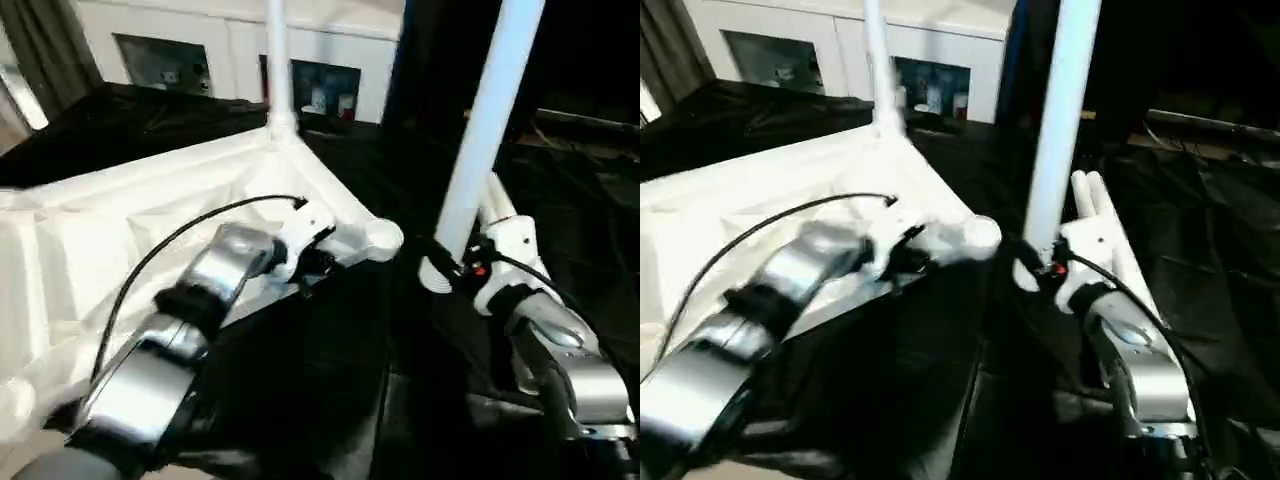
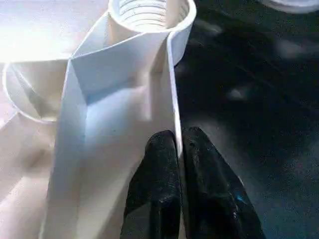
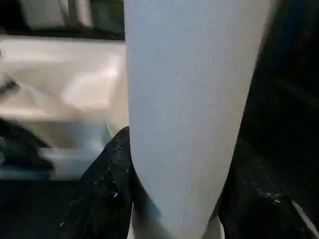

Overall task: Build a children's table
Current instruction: Insert table leg to table base

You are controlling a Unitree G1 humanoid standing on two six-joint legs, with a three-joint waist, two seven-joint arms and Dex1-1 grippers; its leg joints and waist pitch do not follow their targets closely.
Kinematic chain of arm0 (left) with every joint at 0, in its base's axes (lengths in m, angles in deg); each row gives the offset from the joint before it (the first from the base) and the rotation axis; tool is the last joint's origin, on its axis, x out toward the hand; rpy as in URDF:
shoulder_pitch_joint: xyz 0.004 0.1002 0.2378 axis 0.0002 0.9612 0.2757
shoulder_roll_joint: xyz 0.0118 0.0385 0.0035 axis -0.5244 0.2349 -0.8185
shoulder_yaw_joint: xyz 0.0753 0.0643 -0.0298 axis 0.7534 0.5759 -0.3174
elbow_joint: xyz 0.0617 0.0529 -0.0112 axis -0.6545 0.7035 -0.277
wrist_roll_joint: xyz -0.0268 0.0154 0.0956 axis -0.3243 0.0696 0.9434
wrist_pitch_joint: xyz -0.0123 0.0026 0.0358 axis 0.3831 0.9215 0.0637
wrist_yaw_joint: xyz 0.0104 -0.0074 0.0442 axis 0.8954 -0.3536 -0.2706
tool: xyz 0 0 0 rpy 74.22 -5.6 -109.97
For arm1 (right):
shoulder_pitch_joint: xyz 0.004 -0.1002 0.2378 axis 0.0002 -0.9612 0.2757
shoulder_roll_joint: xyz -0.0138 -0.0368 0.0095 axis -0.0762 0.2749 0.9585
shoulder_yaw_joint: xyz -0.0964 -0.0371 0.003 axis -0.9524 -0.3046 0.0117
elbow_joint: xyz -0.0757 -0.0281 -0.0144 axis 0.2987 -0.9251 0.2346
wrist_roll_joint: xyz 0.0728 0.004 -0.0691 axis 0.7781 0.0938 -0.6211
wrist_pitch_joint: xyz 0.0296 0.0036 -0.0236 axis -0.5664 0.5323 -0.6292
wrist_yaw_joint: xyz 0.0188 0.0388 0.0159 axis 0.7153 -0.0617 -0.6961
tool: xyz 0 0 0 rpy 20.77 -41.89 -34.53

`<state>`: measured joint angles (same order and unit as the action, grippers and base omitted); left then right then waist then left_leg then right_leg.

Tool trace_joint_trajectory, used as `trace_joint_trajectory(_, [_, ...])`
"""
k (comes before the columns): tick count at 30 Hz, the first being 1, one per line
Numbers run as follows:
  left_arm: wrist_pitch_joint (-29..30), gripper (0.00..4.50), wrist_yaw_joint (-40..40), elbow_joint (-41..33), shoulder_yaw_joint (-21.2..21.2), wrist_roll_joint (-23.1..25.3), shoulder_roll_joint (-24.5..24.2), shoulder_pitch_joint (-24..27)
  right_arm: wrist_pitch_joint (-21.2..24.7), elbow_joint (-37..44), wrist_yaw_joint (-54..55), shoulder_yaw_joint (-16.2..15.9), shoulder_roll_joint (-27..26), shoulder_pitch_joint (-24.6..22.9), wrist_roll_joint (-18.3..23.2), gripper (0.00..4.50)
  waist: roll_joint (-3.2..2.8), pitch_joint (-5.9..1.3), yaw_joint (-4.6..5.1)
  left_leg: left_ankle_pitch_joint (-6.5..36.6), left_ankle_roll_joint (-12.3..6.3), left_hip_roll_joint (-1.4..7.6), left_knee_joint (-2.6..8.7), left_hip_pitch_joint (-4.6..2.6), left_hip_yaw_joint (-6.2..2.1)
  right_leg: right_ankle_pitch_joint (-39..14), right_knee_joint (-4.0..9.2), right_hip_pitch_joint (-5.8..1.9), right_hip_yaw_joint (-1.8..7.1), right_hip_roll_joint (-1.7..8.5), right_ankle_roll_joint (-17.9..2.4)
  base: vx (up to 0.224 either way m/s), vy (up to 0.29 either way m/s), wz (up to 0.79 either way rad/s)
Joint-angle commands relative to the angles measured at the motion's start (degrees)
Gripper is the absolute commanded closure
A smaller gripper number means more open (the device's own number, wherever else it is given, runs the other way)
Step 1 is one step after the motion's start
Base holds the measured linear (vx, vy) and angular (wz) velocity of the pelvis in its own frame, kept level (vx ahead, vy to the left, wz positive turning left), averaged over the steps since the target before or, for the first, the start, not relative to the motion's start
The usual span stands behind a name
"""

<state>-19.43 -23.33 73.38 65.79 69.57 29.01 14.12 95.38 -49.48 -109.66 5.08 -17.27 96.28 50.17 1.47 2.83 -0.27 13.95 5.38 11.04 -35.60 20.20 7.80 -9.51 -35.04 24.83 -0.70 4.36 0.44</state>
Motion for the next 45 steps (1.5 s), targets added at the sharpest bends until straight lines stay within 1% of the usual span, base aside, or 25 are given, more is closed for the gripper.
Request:
trace_joint_trajectory(1, [-2.09,4.44,6.78,-4.95,3.19,-0.91,-2.17,4.68,0.23,1.63,-2.12,0.05,-0.12,1.14,2.73,2.64,1.07,-3.56,-0.24,0.77,-7.2,0.81,4.48,0.63,1.41,-4.24,3.08,-4.64,1.17,2.16,-16.51,0.0,0.0,0.0])
trace_joint_trajectory(2, [-3.99,4.47,9.47,-8.77,3.55,-1.9,-3.93,7.54,0.66,1.92,-3.69,-0.47,-0.29,1.46,3.76,2.64,0.99,-3.58,-0.31,1.51,-6.94,1.16,4.54,0.33,1.33,-4.98,3.04,-4.44,1.13,2.36,-16.49,0.0,0.0,0.0])
trace_joint_trajectory(4, [-3.15,4.49,10.93,-12.92,3.25,-3.24,-5.56,10.29,1.33,2.16,-5.6,-1.54,-0.35,1.78,4.58,2.64,0.87,-3.29,-0.08,3.97,-5.71,1.25,4.82,0.34,1.7,-7.79,3.38,-4.07,1.17,2.1,-15.59,0.0,0.0,0.0])
trace_joint_trajectory(5, [-2.41,4.49,11.03,-14.01,3.08,-3.43,-5.96,10.93,1.55,2.16,-6.1,-1.85,-0.37,1.87,4.71,2.64,0.64,-3.32,-0.1,5.03,-4.73,1.37,4.92,0.04,1.89,-8.86,3.35,-3.8,1.14,2.0,-15.17,0.0,0.0,0.0])
trace_joint_trajectory(6, [-2.31,4.5,10.66,-15.91,2.72,-3.37,-6.97,12.23,2.01,1.85,-7.33,-2.72,-0.23,2.17,4.72,2.64,1.39,-3.27,0.0,5.26,-4.56,1.37,4.91,0.13,2.12,-9.33,3.48,-3.73,1.1,1.87,-14.82,0.0,0.0,0.0])
trace_joint_trajectory(7, [-2.13,4.5,10.73,-17.69,2.2,-3.46,-7.84,13.46,2.22,1.32,-8.2,-3.34,-0.2,2.51,4.61,2.64,1.67,-3.27,-0.11,5.43,-3.94,1.42,4.97,0.34,2.24,-9.96,3.34,-3.95,1.08,1.95,-14.25,0.0,0.0,0.0])
trace_joint_trajectory(8, [-2.17,4.5,10.7,-18.63,1.79,-3.55,-8.29,14.17,2.33,0.89,-8.56,-3.66,-0.27,2.73,4.54,2.64,1.26,-3.26,-0.14,5.36,-3.32,1.41,5.02,0.36,2.24,-10.9,3.34,-3.82,1.11,2.02,-13.48,0.0,0.0,0.0])
trace_joint_trajectory(9, [-2.17,4.5,10.69,-18.74,1.74,-3.56,-8.35,14.26,2.34,0.83,-8.6,-3.69,-0.28,2.76,4.53,2.64,1.18,-3.23,-0.11,5.41,-3.09,1.42,5.03,0.26,2.29,-11.11,3.4,-3.68,1.13,2.0,-13.19,0.0,0.0,0.0])
trace_joint_trajectory(10, [-2.42,4.5,9.86,-19.38,0.91,-3.54,-8.5,14.86,2.81,0.1,-9.2,-4.18,-0.17,3.21,4.68,2.64,1.72,-3.29,-0.02,5.13,-2.88,1.28,4.97,0.4,2.38,-11.19,3.45,-3.76,1.16,1.91,-12.55,0.0,0.0,0.0])
trace_joint_trajectory(12, [-2.8,4.5,9.56,-19.22,0.47,-3.69,-8.43,14.93,3.23,-0.23,-9.49,-4.51,-0.05,3.44,4.65,2.64,1.96,-3.29,-0.1,4.21,-2.79,1.14,4.92,0.46,2.42,-11.12,3.39,-3.72,1.23,1.97,-11.92,0.0,0.0,0.0])
trace_joint_trajectory(13, [-3.13,4.5,9.1,-19.49,-0.04,-3.9,-8.47,15.21,3.64,-0.46,-9.86,-4.89,0.15,3.63,4.67,2.64,1.73,-3.31,-0.15,3.85,-2.63,1.18,4.93,0.37,2.39,-10.79,3.34,-3.65,1.24,2.0,-11.88,0.0,0.0,0.0])
trace_joint_trajectory(14, [-3.13,4.5,8.72,-19.92,-0.45,-4.04,-8.55,15.5,3.92,-0.56,-10.2,-5.18,0.35,3.74,4.74,2.64,1.73,-3.35,-0.14,3.45,-2.6,1.22,4.89,0.34,2.42,-9.72,3.23,-3.6,1.23,1.96,-12.04,0.0,0.0,0.0])
trace_joint_trajectory(15, [-3.54,4.5,8.45,-19.68,-0.89,-4.26,-8.42,15.52,4.36,-0.62,-10.44,-5.35,0.49,3.85,4.92,2.64,2.23,-3.32,-0.05,3.45,-2.79,1.17,4.88,0.44,2.49,-9.29,3.25,-3.63,1.21,1.87,-12.05,0.0,0.0,0.0])
trace_joint_trajectory(20, [-3.16,4.5,9.23,-20.22,-1.08,-4.67,-8.7,16.16,5.21,-3.04,-9.61,-5.38,0.02,4.84,4.15,2.64,2.26,-3.36,-0.06,3.5,-2.64,1.12,4.87,0.37,2.49,-9.81,3.23,-3.51,1.25,1.89,-11.96,0.0,0.0,0.0])
trace_joint_trajectory(21, [-3.16,4.5,9.23,-20.22,-1.08,-4.67,-8.7,16.16,5.21,-3.04,-9.61,-5.38,0.02,4.84,4.15,2.64,2.24,-3.36,-0.1,3.5,-2.62,1.12,4.85,0.36,2.52,-9.86,3.24,-3.5,1.27,1.93,-12.0,0.0,0.0,0.0])
trace_joint_trajectory(22, [-3.08,4.5,9.49,-20.32,-0.93,-4.48,-8.85,16.23,5.17,-3.9,-8.98,-5.29,-0.28,5.14,3.77,2.64,1.42,-3.4,-0.15,3.14,-2.28,1.09,4.85,0.31,2.43,-9.43,3.1,-3.53,1.33,1.97,-12.11,0.0,0.0,0.0])
trace_joint_trajectory(23, [-2.99,4.5,9.83,-20.4,-0.38,-3.58,-9.26,16.25,4.86,-5.77,-7.22,-5.02,-0.93,5.82,2.77,2.64,1.86,-3.47,0.05,2.93,-2.27,1.04,4.77,0.35,2.54,-8.47,3.12,-3.55,1.29,1.82,-12.28,0.0,0.0,0.0])
trace_joint_trajectory(24, [-2.88,4.5,9.96,-20.38,-0.01,-3.09,-9.49,16.21,4.84,-6.31,-6.96,-4.98,-1.11,6.02,2.64,2.64,1.91,-3.46,0.09,2.83,-2.2,1.03,4.8,0.4,2.52,-8.36,3.1,-3.56,1.3,1.83,-12.39,0.0,0.0,0.0])
trace_joint_trajectory(31, [-2.73,4.5,10.51,-19.5,3.07,0.59,-11.37,15.28,6.86,-7.27,-8.66,-6.42,-1.11,6.51,2.88,2.64,1.66,-3.53,0.09,4.23,-1.38,1.16,4.96,0.15,2.46,-7.81,3.15,-3.55,1.26,1.77,-12.62,0.0,0.0,0.0])
trace_joint_trajectory(35, [-2.15,4.5,9.48,-17.86,3.64,2.03,-11.34,13.69,7.78,-8.04,-9.89,-8.36,-0.5,7.09,2.03,2.64,1.79,-3.45,0.06,6.04,-0.84,1.16,5.05,0.09,2.46,-9.58,3.36,-3.45,1.25,1.71,-12.35,0.0,0.0,0.0])
trace_joint_trajectory(36, [-2.15,4.5,9.51,-17.66,3.63,2.04,-11.32,13.44,7.79,-8.06,-9.86,-8.44,-0.48,7.14,1.89,2.64,1.76,-3.49,-0.05,6.84,-0.58,1.19,5.06,-0.05,2.49,-10.47,3.46,-3.38,1.26,1.75,-12.16,0.0,0.0,0.0])
trace_joint_trajectory(39, [-2.08,4.5,9.85,-17.42,3.46,1.77,-11.32,12.8,7.72,-8.48,-9.59,-8.08,-0.67,7.54,2.01,2.64,1.76,-3.48,-0.1,7.94,0.07,1.17,5.18,0.13,2.37,-12.03,3.59,-3.41,1.28,1.77,-11.56,0.0,0.0,0.0])
trace_joint_trajectory(40, [-2.12,4.5,10.24,-17.41,3.6,1.78,-11.45,12.72,7.67,-8.97,-9.48,-7.94,-0.87,7.78,2.07,2.64,1.54,-3.44,-0.14,8.26,0.28,1.17,5.21,0.17,2.33,-12.28,3.61,-3.37,1.28,1.76,-11.55,0.0,0.0,0.0])
trace_joint_trajectory(42, [-2.09,4.5,10.45,-17.4,3.71,1.8,-11.54,12.67,7.55,-9.47,-9.4,-7.84,-1.07,7.93,2.11,2.64,1.67,-3.5,-0.06,8.43,0.37,1.18,5.22,0.2,2.3,-12.35,3.61,-3.4,1.24,1.72,-11.48,0.0,0.0,0.0])
trace_joint_trajectory(45, [-1.36,4.5,12.49,-17.95,4.77,1.85,-12.22,12.59,7.81,-10.79,-9.35,-7.08,-2.02,8.14,3.17,2.64,1.52,-3.58,0.04,8.25,0.45,1.15,5.24,0.25,2.25,-11.4,3.49,-3.42,1.22,1.72,-11.88,0.0,0.0,0.0])
